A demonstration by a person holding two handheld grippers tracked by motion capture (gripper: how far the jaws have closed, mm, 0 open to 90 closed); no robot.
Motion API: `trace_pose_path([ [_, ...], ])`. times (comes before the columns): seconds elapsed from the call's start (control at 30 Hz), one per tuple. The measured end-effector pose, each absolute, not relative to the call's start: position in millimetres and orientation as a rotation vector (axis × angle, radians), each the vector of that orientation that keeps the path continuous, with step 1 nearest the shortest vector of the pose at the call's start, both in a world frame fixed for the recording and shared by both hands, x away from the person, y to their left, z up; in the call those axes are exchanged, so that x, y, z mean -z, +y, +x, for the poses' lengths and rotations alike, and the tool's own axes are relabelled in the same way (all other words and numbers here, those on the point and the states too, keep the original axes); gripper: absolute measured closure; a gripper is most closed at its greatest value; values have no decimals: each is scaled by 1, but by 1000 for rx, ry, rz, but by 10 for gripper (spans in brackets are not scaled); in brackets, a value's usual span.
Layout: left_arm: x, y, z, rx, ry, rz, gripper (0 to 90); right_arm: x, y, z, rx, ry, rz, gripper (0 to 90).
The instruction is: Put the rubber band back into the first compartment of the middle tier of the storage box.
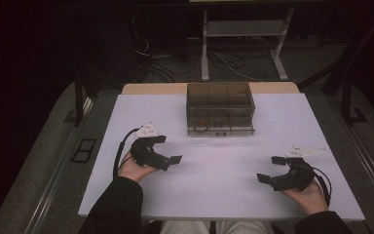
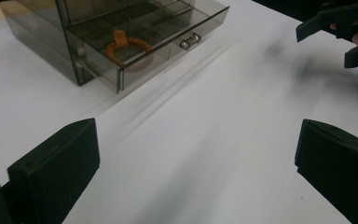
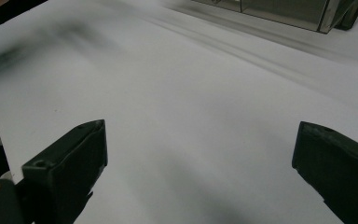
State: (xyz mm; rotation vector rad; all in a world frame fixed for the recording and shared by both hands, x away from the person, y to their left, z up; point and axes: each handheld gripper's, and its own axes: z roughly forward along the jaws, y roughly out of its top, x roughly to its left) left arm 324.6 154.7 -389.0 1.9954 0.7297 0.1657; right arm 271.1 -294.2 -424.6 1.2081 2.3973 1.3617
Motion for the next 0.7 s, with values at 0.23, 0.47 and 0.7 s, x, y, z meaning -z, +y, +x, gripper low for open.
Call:
trace_pose_path([
  [0.23, 400, 164, 314, -180, 759, 1968, 0, 425, -293, 271, -1363, 2398, 1204, 26],
  [0.47, 414, 171, 301, -179, 783, 1950, 0, 425, -294, 271, -1362, 2399, 1205, 26],
  [0.7, 419, 172, 299, -173, 789, 1946, 0, 425, -293, 271, -1361, 2398, 1204, 26],
])
